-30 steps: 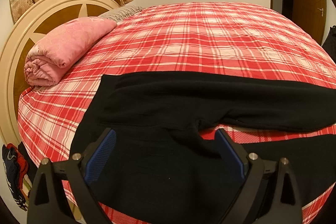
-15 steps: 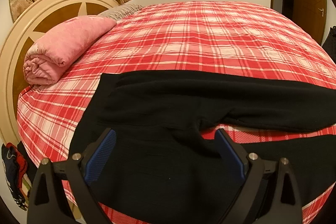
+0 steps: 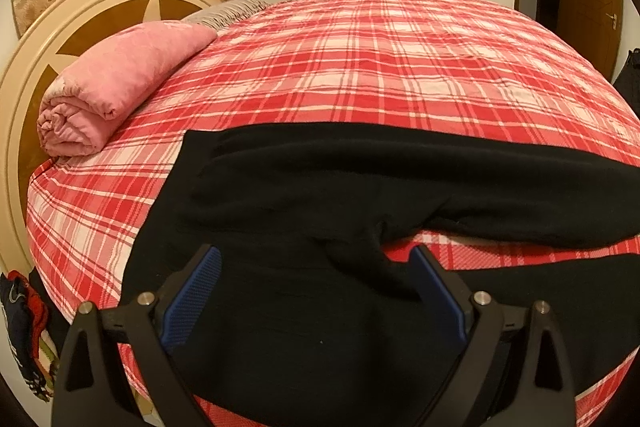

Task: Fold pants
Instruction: 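Grasp the black pants with the right gripper and lift them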

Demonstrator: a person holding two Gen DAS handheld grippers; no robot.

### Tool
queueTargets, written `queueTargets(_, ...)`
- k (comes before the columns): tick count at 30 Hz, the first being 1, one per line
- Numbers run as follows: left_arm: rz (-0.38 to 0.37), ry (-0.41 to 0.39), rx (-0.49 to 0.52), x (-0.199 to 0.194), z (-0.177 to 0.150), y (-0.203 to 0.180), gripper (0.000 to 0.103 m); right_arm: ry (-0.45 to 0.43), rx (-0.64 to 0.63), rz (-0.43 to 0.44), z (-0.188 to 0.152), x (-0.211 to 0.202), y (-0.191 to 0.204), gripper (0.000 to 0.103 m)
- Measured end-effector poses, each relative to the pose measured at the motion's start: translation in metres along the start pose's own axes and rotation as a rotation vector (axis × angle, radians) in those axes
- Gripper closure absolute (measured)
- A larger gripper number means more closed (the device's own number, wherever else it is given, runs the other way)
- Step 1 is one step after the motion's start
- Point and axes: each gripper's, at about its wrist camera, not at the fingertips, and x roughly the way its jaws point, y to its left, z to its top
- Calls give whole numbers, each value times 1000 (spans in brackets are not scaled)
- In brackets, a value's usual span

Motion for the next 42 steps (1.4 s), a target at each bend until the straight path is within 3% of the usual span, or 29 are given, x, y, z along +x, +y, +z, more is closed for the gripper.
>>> queueTargets(6,-24,15,14,19,17,30,3,56,-88,59,23,34,0,1)
queueTargets(12,13,46,-91,60,60,78,2,270,-226,168,57,124,18,1)
queueTargets(20,57,120,-155,118,79,106,2,339,-445,245,52,198,68,11)
queueTargets(24,39,162,-178,136,76,104,2,424,-491,262,39,223,77,12)
queueTargets(28,26,172,-178,148,71,101,1,429,-513,262,31,232,74,12)
queueTargets(31,19,171,-200,151,72,103,0,426,-560,294,30,232,78,24)
queueTargets(34,11,173,-205,152,73,105,0,442,-607,319,33,227,85,57)
queueTargets(35,12,178,-196,149,73,105,0,449,-627,327,34,226,88,83)
queueTargets(36,15,180,-192,147,73,106,0,462,-639,339,34,223,92,95)
queueTargets(38,22,175,-187,136,70,110,0,449,-676,320,32,218,98,96)
queueTargets(42,8,135,-188,109,59,128,0,336,-683,344,39,182,98,97)
